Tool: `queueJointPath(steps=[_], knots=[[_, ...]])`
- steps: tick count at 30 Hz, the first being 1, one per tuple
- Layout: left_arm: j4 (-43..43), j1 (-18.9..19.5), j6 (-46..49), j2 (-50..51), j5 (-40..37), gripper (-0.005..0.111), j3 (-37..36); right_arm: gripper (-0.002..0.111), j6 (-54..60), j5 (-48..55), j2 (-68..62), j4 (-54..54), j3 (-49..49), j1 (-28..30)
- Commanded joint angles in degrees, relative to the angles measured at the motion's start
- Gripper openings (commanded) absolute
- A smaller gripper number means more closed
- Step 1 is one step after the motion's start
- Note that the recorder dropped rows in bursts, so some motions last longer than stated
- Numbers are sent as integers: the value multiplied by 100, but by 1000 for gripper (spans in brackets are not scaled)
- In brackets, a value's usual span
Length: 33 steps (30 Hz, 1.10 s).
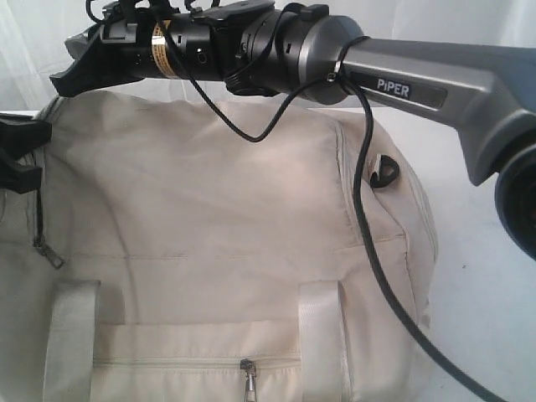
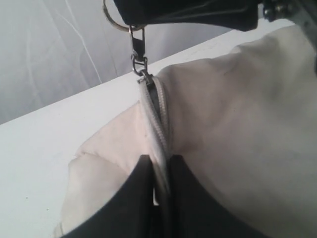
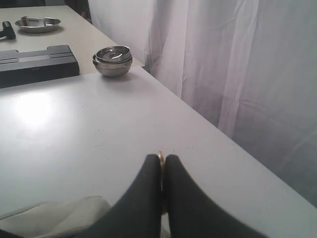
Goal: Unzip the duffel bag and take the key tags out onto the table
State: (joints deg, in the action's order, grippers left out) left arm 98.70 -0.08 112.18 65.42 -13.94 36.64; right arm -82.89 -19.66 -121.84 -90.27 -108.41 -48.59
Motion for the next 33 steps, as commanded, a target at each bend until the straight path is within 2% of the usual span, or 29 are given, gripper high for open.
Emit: queueJointPath(steps=[1,8,14,20,27,33], knots=[[125,-2,457,-434,384,0,-101,0,14,926,76,150,-33,184],[125,-2,217,-699,1029,0,-101,0,14,1509,47,150,-19,184],[125,-2,89,-699,1700,0,-101,0,14,1520,47,150,-9,184],[125,-2,-80,-699,2014,0,-101,0,14,1609,150,150,366,184],[125,-2,-200,-699,2220,0,-101,0,14,1233,814,150,1300,238],[125,-2,-359,-699,2216,0,-101,0,-376,565,1044,166,1857,800]])
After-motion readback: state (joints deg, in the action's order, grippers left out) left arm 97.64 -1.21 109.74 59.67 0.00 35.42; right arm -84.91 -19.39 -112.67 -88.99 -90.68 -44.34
